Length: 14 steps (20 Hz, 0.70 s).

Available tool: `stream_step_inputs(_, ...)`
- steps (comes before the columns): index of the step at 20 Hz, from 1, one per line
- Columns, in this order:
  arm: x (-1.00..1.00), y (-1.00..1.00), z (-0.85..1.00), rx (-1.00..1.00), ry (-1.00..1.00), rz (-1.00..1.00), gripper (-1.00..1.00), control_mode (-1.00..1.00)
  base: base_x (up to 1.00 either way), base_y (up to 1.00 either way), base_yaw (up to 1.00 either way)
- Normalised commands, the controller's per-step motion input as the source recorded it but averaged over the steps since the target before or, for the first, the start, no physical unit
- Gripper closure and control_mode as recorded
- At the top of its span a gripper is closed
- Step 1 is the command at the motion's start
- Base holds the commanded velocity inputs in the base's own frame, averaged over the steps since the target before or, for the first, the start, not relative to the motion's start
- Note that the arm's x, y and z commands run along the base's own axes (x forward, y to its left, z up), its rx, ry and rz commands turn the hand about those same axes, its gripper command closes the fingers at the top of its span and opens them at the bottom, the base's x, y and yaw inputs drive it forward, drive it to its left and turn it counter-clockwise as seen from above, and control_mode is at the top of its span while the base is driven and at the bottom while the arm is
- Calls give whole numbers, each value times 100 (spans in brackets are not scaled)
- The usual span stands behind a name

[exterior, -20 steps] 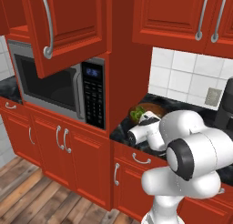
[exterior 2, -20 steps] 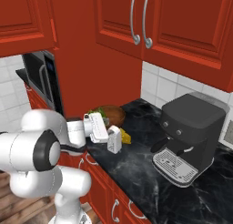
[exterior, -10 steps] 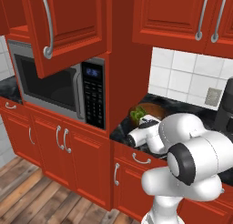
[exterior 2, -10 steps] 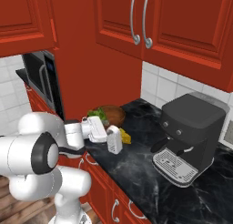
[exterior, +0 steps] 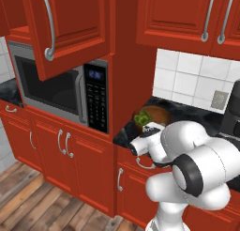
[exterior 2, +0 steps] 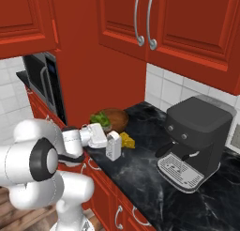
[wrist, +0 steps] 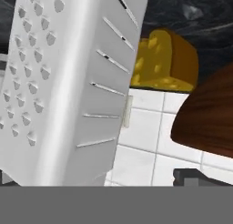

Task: Pick the cheese from the fridge and the cheese grater from the cabinet and place them next to the salad bowl.

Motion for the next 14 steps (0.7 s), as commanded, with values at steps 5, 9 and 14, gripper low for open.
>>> stream_step_inputs(5, -36, 0, -20, 1, -21, 0, -100, -100, 0, 0, 0)
stream_step_inputs(9, -17, 0, -30, 0, -15, 0, -100, -100, 0, 0, 0)
stream_step_inputs(14, -8, 0, -35, -3, -8, 0, -100, -100, 0, 0, 0)
